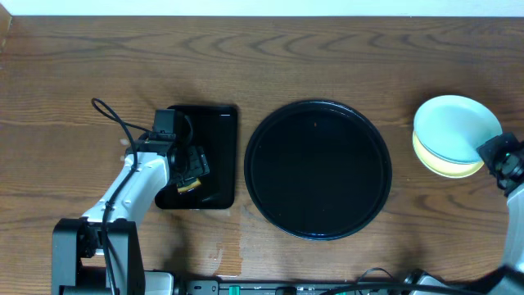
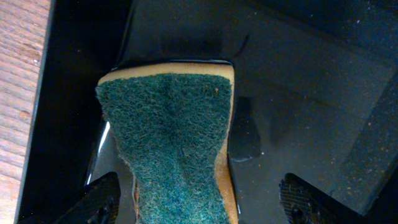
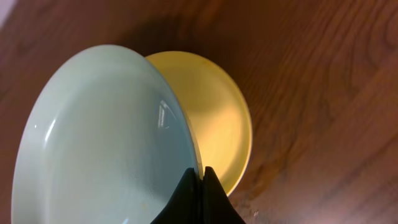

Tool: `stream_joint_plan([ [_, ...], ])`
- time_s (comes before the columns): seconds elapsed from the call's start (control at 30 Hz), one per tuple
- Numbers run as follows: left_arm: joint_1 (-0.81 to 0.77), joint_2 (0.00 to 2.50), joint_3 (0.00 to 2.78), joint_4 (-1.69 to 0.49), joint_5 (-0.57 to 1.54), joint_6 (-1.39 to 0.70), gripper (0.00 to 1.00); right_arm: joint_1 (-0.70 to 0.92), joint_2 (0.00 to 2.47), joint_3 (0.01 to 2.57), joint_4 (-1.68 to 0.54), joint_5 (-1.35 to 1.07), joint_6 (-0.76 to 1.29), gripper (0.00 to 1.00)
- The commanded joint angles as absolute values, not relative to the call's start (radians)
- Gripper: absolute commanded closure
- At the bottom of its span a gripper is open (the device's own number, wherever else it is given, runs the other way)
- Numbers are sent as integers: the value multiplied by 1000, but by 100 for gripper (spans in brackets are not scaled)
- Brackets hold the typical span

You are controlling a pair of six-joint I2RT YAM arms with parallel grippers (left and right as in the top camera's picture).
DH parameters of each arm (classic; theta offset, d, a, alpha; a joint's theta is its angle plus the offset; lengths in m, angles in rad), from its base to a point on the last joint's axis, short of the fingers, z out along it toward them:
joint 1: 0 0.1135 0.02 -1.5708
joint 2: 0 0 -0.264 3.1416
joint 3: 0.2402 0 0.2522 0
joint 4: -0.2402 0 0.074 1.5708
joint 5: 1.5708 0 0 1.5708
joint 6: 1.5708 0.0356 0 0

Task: Clean dirty plates on tray and stack at the side
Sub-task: 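Carry the pale blue plate right and lower it onto the yellow plate, then open the right gripper and release the plate on the stack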

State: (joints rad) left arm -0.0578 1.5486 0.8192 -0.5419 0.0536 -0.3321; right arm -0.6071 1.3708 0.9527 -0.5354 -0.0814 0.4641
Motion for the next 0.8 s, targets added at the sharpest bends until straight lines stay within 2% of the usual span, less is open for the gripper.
stream_joint_plan([
  [0.0, -56, 1551, 814, -544, 53, -321, 17, -643, 1442, 966, -494, -102, 509, 99],
  [0.1, -56, 1551, 814, -544, 52, -321, 17, -651, 1491, 966, -458, -103, 509, 98],
  [0.13, -56, 1551, 814, -544, 53, -321, 17, -651, 1497, 966, -451, -110, 508, 92],
  [0.2, -56, 1551, 814, -544, 53, -321, 17, -651, 1497, 966, -452, -116, 508, 68],
  [0.27, -56, 1551, 814, -544, 53, -321, 17, -651, 1486, 966, -451, -154, 501, 57],
  [0.57, -56, 1551, 814, -544, 53, -321, 17, -607, 1319, 967, -439, -633, 406, 51],
  [0.77, -56, 1551, 814, -544, 52, -321, 17, -410, 1173, 966, -588, -730, 275, 50],
])
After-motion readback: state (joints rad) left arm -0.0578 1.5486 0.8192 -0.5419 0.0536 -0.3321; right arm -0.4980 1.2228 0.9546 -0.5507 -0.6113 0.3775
